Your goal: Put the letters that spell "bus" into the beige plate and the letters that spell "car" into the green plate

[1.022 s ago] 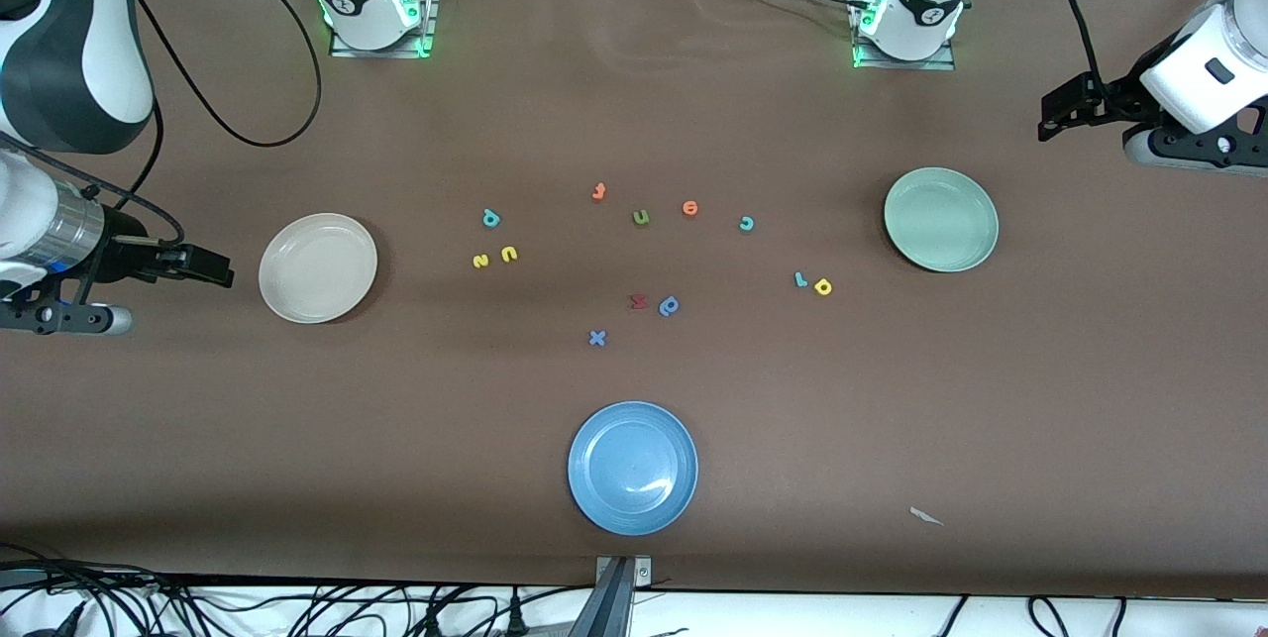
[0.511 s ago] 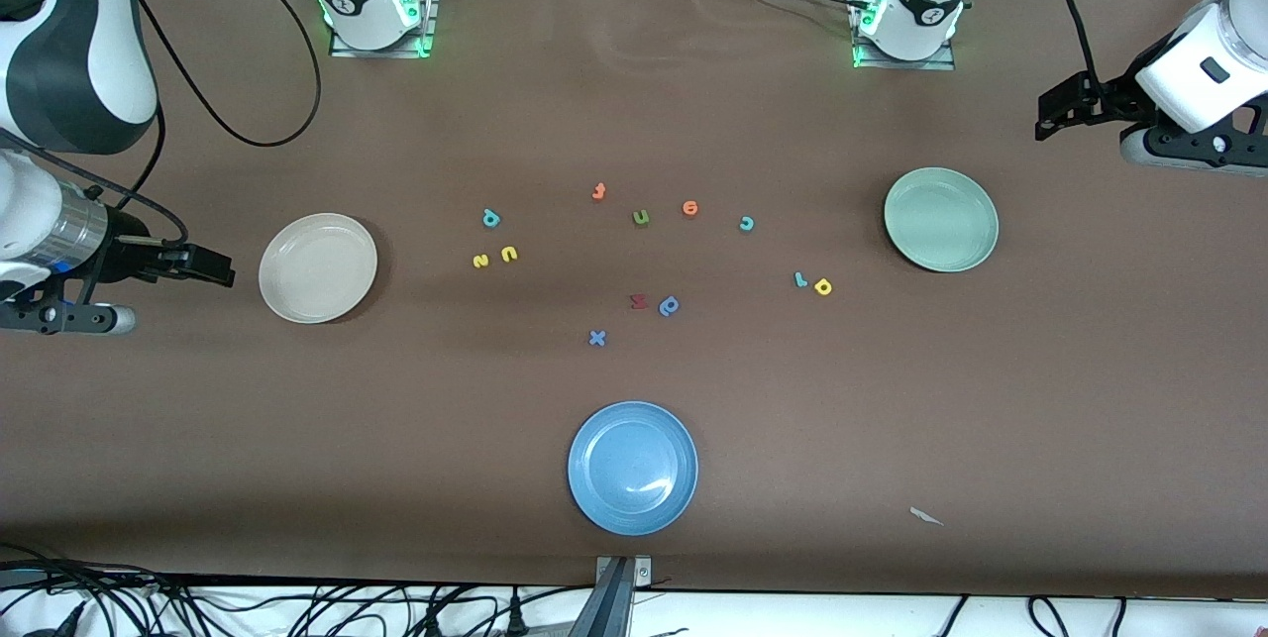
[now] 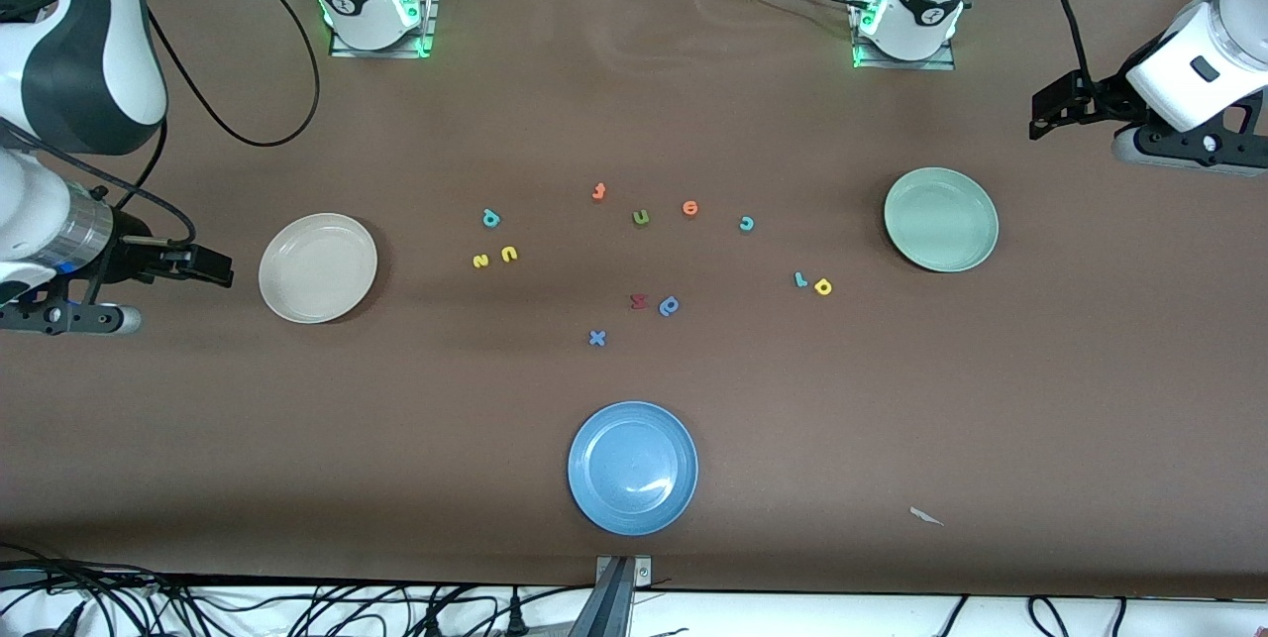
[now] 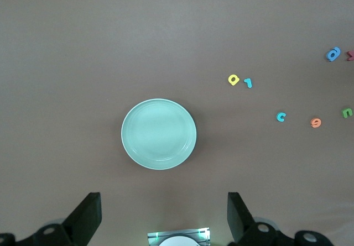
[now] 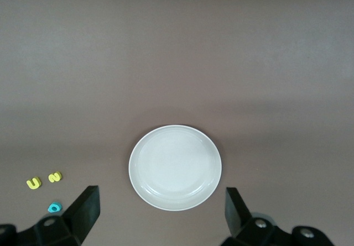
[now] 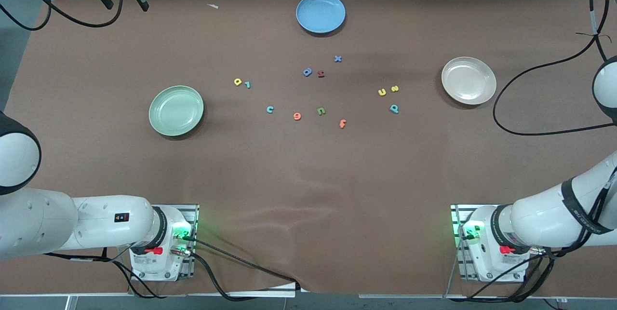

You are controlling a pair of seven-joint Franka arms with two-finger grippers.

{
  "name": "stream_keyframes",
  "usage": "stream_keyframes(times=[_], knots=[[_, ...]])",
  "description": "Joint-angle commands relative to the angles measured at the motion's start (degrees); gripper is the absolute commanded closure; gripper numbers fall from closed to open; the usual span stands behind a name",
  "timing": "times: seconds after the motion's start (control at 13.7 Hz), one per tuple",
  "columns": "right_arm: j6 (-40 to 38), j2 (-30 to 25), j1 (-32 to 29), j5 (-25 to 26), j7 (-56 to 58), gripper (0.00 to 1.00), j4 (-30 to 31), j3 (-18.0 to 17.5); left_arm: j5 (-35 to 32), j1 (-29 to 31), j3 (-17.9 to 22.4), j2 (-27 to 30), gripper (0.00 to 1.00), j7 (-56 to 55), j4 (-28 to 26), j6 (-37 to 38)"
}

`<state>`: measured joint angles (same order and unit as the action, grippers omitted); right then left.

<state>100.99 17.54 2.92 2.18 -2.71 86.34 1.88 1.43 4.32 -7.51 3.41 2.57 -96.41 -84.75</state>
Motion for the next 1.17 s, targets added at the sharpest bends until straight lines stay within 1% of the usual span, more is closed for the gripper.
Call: stream_keyframes(times=[0.0, 0.15, 0.58, 0.73, 0.88, 1.09], knots=[[0.7, -0.8, 0.7, 1.0, -0.4, 0.0, 0.7, -0.1, -1.3, -0.1, -0.3, -0.5, 0.0, -0.5, 1.6, 1.2], [0.3, -0.8, 0.7, 0.8, -2.7, 0.0, 0.7, -0.6, -1.3, -0.1, -0.3, -0.5, 0.0, -0.5, 1.5, 1.2], [0.3, -1.0, 0.7, 0.5, -2.7, 0.0, 0.9, -0.7, -2.1, -0.1, -0.4, -0.4, 0.0, -0.5, 1.5, 1.2], [0.3, -1.0, 0.6, 0.5, -2.6, 0.0, 0.9, -0.7, -2.8, -0.2, -1.4, -0.5, 0.0, -0.5, 1.5, 1.1], [0.3, -1.0, 0.6, 0.5, -2.6, 0.0, 1.2, -0.7, -5.5, -0.1, -3.2, -0.5, 0.0, -0.9, 1.5, 1.7], [0.3, -1.0, 0.6, 0.5, -2.5, 0.0, 1.3, -0.7, -5.7, 0.1, -3.4, -0.5, 0.0, -0.9, 1.6, 2.1]])
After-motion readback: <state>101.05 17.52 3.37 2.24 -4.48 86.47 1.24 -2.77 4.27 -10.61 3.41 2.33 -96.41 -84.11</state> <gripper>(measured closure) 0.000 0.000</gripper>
